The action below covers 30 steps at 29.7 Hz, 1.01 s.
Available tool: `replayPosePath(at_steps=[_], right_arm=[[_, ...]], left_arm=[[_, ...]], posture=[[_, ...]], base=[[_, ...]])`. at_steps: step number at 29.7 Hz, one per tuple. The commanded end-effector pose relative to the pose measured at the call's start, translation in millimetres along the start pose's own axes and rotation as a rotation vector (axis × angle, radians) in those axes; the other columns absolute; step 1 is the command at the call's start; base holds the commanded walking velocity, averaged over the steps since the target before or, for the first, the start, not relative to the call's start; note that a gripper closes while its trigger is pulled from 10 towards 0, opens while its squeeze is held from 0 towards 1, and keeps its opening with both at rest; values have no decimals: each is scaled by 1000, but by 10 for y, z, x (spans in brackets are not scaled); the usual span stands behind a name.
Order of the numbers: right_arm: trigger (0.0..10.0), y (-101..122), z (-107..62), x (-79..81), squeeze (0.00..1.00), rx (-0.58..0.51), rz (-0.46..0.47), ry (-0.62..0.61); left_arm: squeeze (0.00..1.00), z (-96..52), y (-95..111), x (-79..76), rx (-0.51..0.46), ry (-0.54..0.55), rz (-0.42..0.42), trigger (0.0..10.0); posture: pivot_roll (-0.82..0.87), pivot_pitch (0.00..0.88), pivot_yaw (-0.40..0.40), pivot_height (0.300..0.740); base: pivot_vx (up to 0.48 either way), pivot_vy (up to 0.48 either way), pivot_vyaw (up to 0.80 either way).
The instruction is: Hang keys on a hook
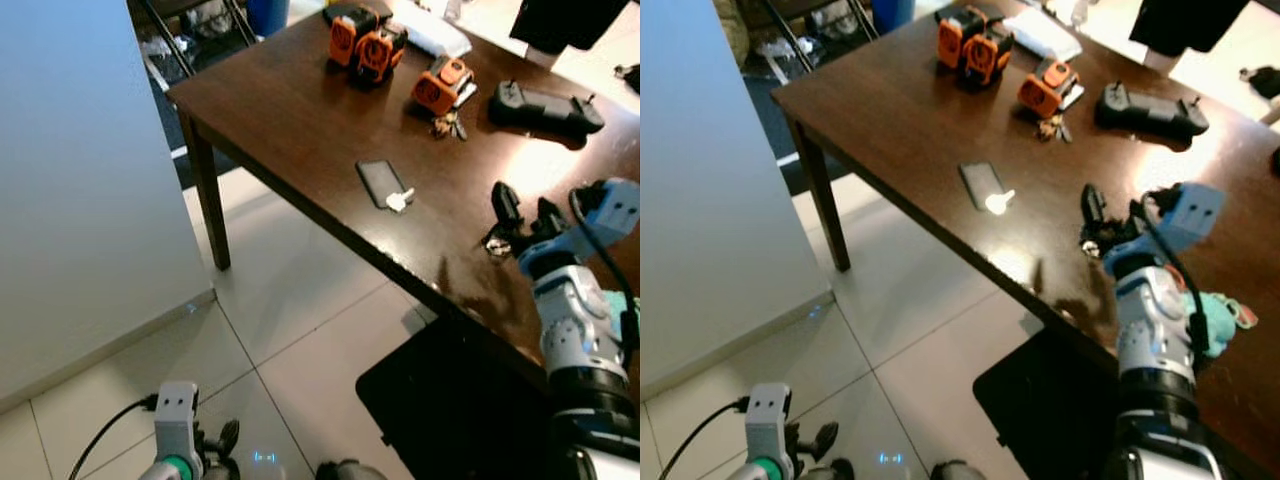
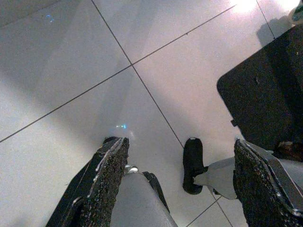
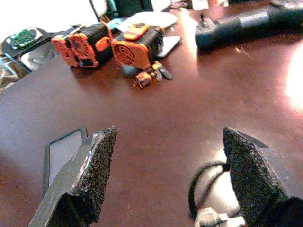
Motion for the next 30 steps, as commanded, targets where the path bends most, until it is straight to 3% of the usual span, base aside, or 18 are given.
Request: replayPosePath(at_steps=[1,6,17,25,30], right_arm=[[10000,-74,-36,-136,0,45,47,-73],[10000,-88,-74,-325,0,53,99,-193],[10000,9,-146,-514,0,-4,126,-302],[10000,133,-78,-295,0,-90,174,-152],[10000,148,-70,-264,0,-98,165,-133]], left_arm=[[0,-54,-169,-5,60,5,-8,10000],[0,-70,-192,8,70,2,9,10000],[0,-113,-234,61,82,6,34,10000],[0,-144,-239,125,80,18,33,10000],[0,-142,-234,126,79,18,33,10000]], posture=[[-73,126,-38,740],[-73,126,-32,740],[-74,152,-12,740],[-77,165,-6,740],[-77,165,-6,740]], base=[[0,0,0],[0,0,0],[0,0,0],[172,0,0],[333,0,-244]])
Point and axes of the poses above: a point about 5 cm out from each wrist's last joint towards the gripper, its own z axis pointing out of the wrist towards the gripper, its own y axis along the axis of the wrist's last joint, x = y × z, the point moved 1 cm from there along z, pointing out of the wrist towards the gripper
